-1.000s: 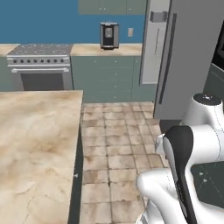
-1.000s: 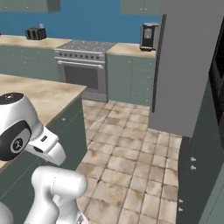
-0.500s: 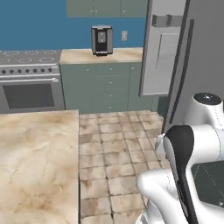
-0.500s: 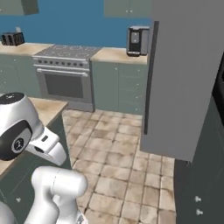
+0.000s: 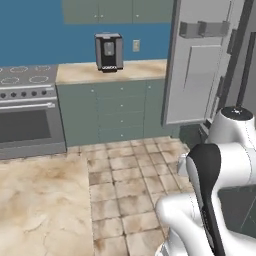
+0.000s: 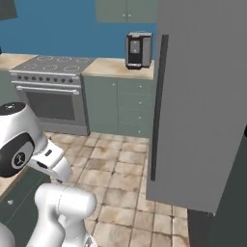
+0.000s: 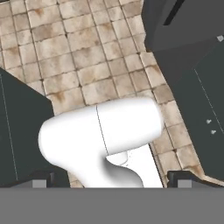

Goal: Gather the lemon wedge and squash from the fridge and place them on a tray on the dining counter. Then gather the chicken drumstick and steak from the fridge and place them on the other tray.

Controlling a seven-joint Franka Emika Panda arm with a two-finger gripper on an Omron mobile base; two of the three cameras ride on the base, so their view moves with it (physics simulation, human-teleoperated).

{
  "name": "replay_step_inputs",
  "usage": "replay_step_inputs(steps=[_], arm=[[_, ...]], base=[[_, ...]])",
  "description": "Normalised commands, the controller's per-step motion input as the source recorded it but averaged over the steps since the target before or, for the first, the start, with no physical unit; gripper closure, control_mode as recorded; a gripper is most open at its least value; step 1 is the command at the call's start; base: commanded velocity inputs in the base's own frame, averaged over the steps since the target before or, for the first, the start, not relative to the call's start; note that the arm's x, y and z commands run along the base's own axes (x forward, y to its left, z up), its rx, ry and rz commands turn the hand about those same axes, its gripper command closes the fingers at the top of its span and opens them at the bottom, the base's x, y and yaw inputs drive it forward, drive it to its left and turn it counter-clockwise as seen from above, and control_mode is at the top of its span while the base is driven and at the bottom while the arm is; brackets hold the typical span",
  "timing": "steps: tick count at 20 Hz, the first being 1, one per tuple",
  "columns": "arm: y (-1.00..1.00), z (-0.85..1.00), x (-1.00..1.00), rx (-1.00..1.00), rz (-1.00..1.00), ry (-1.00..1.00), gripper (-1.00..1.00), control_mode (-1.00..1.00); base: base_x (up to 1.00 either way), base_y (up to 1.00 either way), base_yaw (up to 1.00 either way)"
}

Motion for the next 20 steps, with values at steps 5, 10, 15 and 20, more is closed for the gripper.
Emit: replay_step_inputs(steps=[5, 10, 15, 20], arm=[[0.00, 0.00, 0.00, 0.00, 0.00, 0.00, -1.00, 1.00], [0.00, 0.00, 0.00, 0.00, 0.00, 0.00, -1.00, 1.00], [0.00, 0.00, 0.00, 0.00, 0.00, 0.00, -1.00, 1.00], [0.00, 0.00, 0.00, 0.00, 0.00, 0.00, -1.00, 1.00]], base=[[0.73, 0.31, -0.23], [0.50, 0.36, -0.30], [0.52, 0.37, -0.29], [0.61, 0.31, -0.29]])
